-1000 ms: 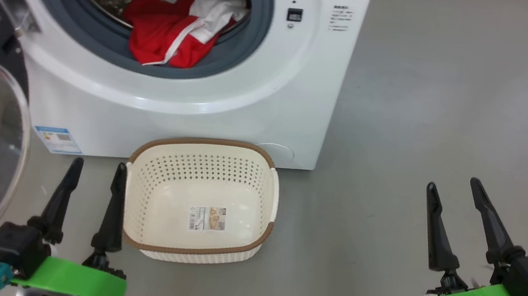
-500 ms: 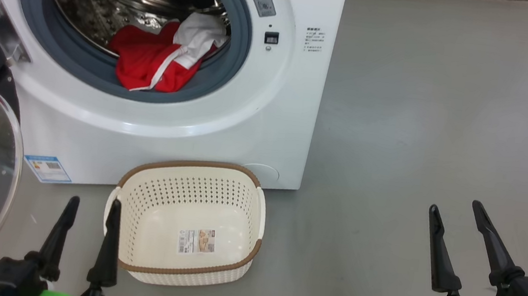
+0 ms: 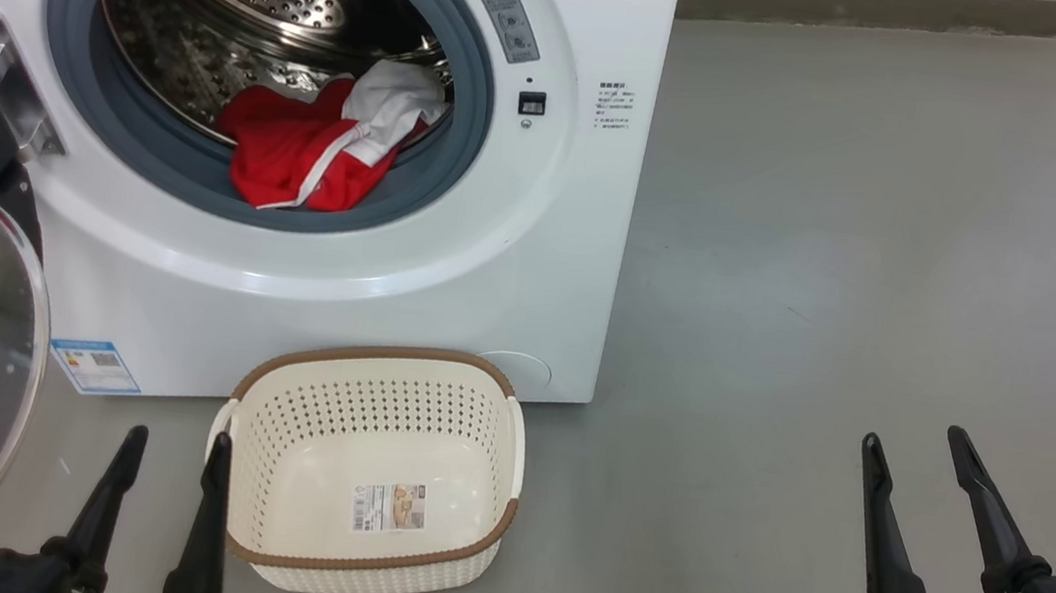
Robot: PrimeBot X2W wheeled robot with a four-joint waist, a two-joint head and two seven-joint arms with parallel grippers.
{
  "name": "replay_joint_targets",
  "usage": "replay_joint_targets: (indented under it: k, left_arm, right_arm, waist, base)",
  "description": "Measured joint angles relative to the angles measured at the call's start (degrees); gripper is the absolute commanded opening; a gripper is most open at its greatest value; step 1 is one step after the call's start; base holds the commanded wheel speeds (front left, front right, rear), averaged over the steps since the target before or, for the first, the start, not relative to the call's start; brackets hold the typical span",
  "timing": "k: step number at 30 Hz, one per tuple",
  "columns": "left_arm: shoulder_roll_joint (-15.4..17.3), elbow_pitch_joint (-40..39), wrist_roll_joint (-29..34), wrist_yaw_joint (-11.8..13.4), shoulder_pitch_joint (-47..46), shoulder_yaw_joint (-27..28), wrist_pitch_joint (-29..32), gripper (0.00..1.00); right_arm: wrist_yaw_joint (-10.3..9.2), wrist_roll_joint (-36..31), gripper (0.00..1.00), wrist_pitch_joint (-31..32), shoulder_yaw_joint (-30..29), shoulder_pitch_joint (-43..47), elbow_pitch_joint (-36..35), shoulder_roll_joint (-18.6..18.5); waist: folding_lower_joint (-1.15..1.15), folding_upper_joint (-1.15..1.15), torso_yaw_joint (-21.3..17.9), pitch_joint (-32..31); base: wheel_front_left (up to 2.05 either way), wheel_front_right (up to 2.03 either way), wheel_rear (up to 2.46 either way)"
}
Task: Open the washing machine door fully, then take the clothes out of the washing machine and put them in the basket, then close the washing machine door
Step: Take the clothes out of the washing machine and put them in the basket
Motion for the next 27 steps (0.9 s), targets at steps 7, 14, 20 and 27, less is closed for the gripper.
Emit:
replay_joint_targets:
  k: [7,14,20,27]
  left_arm:
    - [0.0,0.3,0.3,0.1,0.0,-0.3,0.0,1.0]
    - [0.4,0.5,1.7,1.2,0.0,-0.7,0.2,1.0]
    - [0.9,0.5,1.7,1.2,0.5,-1.0,0.4,1.0]
    - [1.0,-0.3,1.1,1.1,1.0,-1.6,0.4,1.0]
  right_arm:
    - [0.0,0.1,1.0,0.0,-0.2,1.0,0.0,0.1]
    - [0.0,0.1,1.0,0.0,-0.2,1.0,0.0,0.2]
    - [0.0,0.1,1.0,0.0,-0.1,1.0,0.0,0.3]
    - [0.0,0.5,1.0,0.0,0.0,1.0,0.0,0.3]
  waist:
    - [0.0,0.0,0.2,-0.5]
    - [0.0,0.0,0.4,-0.7]
    - [0.0,0.0,0.5,-1.0]
    - [0.0,0.0,0.7,-1.0]
  base:
    - [0.0,0.0,0.0]
    - [0.31,-0.32,0.0]
    - [1.19,-1.19,0.0]
    - [1.69,-1.68,0.0]
